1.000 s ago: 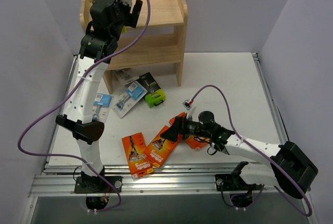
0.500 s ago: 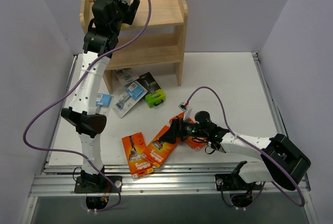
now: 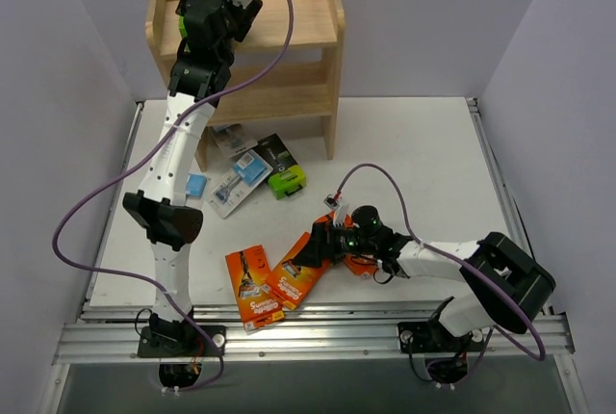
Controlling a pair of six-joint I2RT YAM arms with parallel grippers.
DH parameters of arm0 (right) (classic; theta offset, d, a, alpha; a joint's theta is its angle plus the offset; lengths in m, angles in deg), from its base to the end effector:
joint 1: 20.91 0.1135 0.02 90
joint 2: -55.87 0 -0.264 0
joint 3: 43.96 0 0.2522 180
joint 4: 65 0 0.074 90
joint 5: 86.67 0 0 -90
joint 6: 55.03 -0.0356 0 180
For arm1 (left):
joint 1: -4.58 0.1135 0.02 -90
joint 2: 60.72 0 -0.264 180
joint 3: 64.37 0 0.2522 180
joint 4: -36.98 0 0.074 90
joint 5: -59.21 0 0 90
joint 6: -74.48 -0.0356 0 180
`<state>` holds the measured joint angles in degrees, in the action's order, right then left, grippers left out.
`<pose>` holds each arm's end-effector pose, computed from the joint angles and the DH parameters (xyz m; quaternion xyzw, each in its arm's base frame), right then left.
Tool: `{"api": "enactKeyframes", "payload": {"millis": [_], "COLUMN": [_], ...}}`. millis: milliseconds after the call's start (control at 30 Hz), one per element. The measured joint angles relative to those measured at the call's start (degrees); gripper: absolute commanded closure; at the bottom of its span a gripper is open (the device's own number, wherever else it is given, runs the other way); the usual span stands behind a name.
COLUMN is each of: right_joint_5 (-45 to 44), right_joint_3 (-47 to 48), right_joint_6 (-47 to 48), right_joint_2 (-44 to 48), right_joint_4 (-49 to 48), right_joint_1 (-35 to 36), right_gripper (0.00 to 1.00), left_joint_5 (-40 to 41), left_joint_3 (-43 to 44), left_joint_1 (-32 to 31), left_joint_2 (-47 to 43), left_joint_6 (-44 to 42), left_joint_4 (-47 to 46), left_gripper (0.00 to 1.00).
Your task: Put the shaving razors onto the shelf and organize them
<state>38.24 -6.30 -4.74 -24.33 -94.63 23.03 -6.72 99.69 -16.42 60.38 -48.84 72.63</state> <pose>0.1741 0.1961 0.1801 -0.2143 0.7387 0.5712 0.2865 0.4221 -0.1465 0.5250 0.1556 0.6463 0.2157 0.7152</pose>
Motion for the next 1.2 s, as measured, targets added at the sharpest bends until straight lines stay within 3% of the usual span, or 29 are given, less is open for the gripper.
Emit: {"api": "enactKeyframes", "payload": {"millis": [133,300,567,833,1000,1200], "right_joint_5": [0.6,1.6,2.0,2.0,2.0,1.9], "right_joint_3": [0.1,0.4,0.5,0.7,1.2,1.4], "right_joint_6": [-1.0,-2.3,-3.4,-3.9,-3.9,-4.2], "right_joint_2": [-2.3,-4.3,-4.8,-4.8,-4.8,-4.8], "right_joint_4": [-2.0,-5.1,-6.5,-6.5,-6.5,-6.5], "right_joint_1": [0.0,0.0,0.0,0.0,0.0,0.2], "right_gripper": [0.00,0.01,0.01,0.01,0.01,0.00], "left_joint_5": [2.6,5.1,10.0,11.2,10.1,9.3], "left_joint_3": [-1.5,-3.8,-8.5,-12.1,-15.1,-15.8], "left_joint_1": [0.0,0.5,2.6,3.5,4.2,4.7], "left_joint_2": [0.0,0.0,-1.6,-3.3,-5.2,-5.8], "left_joint_6": [-1.2,-1.2,-1.3,-1.4,-0.3,2.2], "left_joint_4": [-2.8,-6.4,-10.2,-12.1,-13.3,-13.2], "left_gripper": [0.00,0.09,0.12,0.11,0.02,0.06]}}
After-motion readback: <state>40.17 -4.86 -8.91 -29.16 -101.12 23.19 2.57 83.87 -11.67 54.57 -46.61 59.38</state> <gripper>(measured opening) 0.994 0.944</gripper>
